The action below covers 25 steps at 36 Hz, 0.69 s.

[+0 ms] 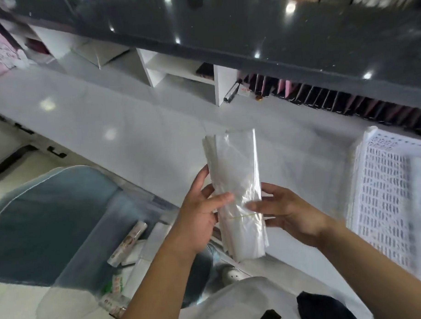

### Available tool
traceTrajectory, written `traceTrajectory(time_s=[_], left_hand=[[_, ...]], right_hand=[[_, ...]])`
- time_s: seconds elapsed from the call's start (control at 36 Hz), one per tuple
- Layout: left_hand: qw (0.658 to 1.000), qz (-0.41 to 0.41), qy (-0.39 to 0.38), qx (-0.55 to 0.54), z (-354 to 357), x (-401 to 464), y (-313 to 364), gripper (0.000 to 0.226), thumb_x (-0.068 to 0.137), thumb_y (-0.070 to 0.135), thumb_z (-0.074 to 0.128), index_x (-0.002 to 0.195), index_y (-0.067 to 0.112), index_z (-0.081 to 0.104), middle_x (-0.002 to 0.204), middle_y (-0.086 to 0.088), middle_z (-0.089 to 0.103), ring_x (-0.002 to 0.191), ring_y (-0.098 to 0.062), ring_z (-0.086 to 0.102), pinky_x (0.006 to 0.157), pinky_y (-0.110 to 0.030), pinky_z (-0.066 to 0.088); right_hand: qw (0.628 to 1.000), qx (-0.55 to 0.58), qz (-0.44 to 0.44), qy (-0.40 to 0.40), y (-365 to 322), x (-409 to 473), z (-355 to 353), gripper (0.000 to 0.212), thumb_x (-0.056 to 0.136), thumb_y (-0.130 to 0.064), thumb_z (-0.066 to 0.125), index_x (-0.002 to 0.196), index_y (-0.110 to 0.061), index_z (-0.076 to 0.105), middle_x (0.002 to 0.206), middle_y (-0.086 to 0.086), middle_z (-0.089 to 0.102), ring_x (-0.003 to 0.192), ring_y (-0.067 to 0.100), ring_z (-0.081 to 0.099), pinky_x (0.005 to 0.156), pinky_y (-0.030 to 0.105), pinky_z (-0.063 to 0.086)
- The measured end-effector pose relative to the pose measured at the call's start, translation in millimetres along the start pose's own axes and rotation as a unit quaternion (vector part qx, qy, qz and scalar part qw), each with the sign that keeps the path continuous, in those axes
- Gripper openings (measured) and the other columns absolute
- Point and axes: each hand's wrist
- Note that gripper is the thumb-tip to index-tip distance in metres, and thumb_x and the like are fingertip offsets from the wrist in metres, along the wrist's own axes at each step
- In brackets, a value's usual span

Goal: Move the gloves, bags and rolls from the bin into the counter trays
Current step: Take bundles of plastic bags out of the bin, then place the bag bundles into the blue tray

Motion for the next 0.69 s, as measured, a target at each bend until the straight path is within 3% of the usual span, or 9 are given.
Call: traceTrajectory(time_s=[0.08, 0.17, 0.31, 0.47, 0.58, 0.69], left_hand=[[1.0, -0.007, -0.029, -0.001, 2, -14, -6, 0.077, 0.072, 0.013, 0.085, 0.132, 0.049, 0.052, 0.128, -0.007, 0.067, 0.116, -0.031, 0.065, 0.084, -0.043, 0.057], [0.998, -0.01, -0.054, 0.015, 8, -30, -16, 0.072, 0.075, 0.015, 0.083, 0.129, 0.052, 0.053, 0.125, -0.003, 0.069, 0.113, -0.028, 0.067, 0.085, -0.042, 0.058], [0.993, -0.024, -0.113, 0.01, 31, -52, -42, 0.07, 0.078, 0.011, 0.076, 0.132, 0.048, 0.052, 0.122, -0.006, 0.069, 0.113, -0.031, 0.067, 0.086, -0.046, 0.057], [0.978, -0.076, -0.187, -0.055, 69, -72, -65, 0.071, 0.078, -0.002, 0.069, 0.134, 0.038, 0.054, 0.126, -0.015, 0.066, 0.113, -0.037, 0.065, 0.09, -0.049, 0.056], [0.968, -0.106, -0.205, -0.097, 103, -86, -75, 0.068, 0.085, -0.009, 0.056, 0.134, 0.037, 0.054, 0.127, -0.015, 0.066, 0.106, -0.033, 0.068, 0.08, -0.043, 0.058], [0.963, -0.098, -0.216, -0.125, 137, -97, -82, 0.066, 0.086, -0.01, 0.053, 0.136, 0.034, 0.052, 0.129, -0.019, 0.063, 0.108, -0.034, 0.066, 0.078, -0.047, 0.057]], right_hand=[[0.997, -0.026, -0.036, 0.061, 12, -26, 19, 0.044, 0.083, -0.024, 0.077, 0.125, -0.02, 0.064, 0.118, 0.012, 0.071, 0.111, 0.031, 0.067, 0.102, 0.044, 0.045], [0.989, -0.032, -0.079, 0.124, 25, -56, 38, 0.031, 0.087, -0.013, 0.072, 0.116, -0.008, 0.067, 0.113, 0.016, 0.072, 0.106, 0.033, 0.068, 0.092, 0.037, 0.053], [0.961, -0.02, -0.109, 0.253, 46, -107, 61, 0.025, 0.087, -0.001, 0.066, 0.112, 0.004, 0.063, 0.107, 0.022, 0.071, 0.102, 0.04, 0.067, 0.091, 0.045, 0.056], [0.932, -0.027, -0.1, 0.347, 58, -172, 70, 0.029, 0.085, -0.019, 0.07, 0.109, -0.005, 0.07, 0.103, 0.017, 0.074, 0.096, 0.032, 0.07, 0.082, 0.037, 0.058], [0.905, -0.074, -0.102, 0.407, 62, -212, 72, 0.037, 0.073, -0.033, 0.083, 0.105, -0.018, 0.073, 0.097, 0.005, 0.077, 0.09, 0.018, 0.073, 0.067, 0.023, 0.058], [0.881, -0.178, -0.061, 0.434, 74, -251, 68, 0.044, 0.063, -0.041, 0.087, 0.102, -0.032, 0.07, 0.095, -0.004, 0.075, 0.086, 0.017, 0.072, 0.078, 0.046, 0.06]])
Point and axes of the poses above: each hand's wrist, its own x-axis towards the middle knuckle, its own z-axis out of the palm, y = z × x
